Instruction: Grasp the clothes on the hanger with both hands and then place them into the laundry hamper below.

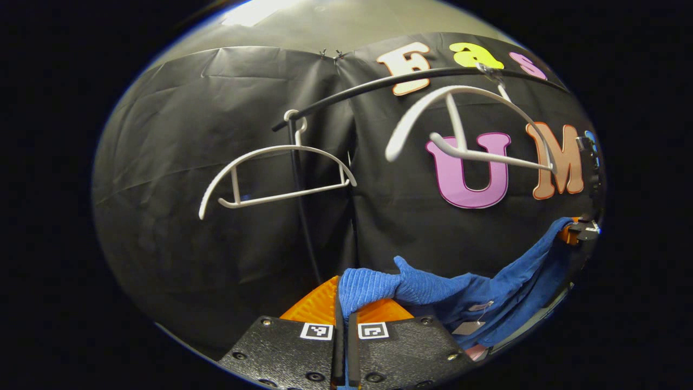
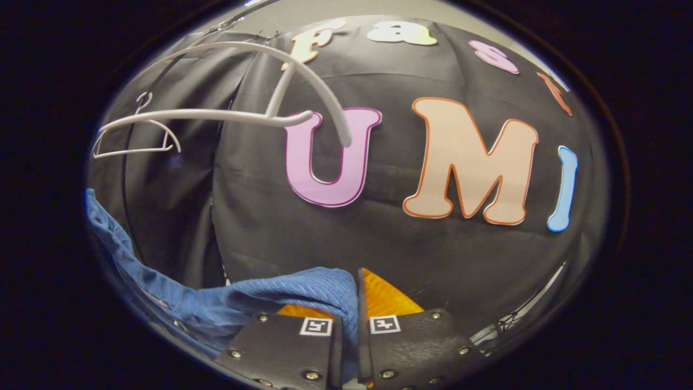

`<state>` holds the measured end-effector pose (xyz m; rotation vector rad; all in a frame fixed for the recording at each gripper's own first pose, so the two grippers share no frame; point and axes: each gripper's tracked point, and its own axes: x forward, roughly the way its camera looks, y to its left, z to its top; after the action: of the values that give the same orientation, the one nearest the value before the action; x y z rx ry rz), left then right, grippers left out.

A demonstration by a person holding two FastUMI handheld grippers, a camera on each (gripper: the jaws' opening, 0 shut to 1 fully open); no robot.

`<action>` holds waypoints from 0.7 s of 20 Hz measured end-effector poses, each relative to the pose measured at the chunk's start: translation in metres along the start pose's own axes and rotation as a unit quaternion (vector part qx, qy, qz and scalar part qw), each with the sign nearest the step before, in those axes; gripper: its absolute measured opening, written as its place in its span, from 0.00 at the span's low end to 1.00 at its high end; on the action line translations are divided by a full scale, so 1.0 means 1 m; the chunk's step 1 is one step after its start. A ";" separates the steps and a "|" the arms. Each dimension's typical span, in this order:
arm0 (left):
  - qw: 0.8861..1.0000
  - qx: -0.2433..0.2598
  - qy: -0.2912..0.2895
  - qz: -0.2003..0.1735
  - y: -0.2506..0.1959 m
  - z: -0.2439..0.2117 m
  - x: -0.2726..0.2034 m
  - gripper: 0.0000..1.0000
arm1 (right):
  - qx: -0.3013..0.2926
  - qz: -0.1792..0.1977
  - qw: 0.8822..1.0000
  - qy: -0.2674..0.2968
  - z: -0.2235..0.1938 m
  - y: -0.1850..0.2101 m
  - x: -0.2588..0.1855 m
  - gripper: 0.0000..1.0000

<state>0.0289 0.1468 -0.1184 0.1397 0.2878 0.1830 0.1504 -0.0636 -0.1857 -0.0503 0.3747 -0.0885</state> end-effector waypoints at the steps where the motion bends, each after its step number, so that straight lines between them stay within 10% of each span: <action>1: 1.000 0.002 0.002 -0.007 -0.007 -0.003 0.000 0.00 | -0.001 0.005 1.000 0.002 -0.003 0.006 -0.002 0.11; 14: 0.991 0.016 0.002 -0.131 -0.118 -0.011 0.012 0.02 | -0.007 0.077 0.997 0.022 -0.023 0.081 -0.026 0.11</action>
<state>0.0558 0.0353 -0.1516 0.1323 0.3100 -0.0826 0.1238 0.0184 -0.2023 -0.0322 0.4222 0.0651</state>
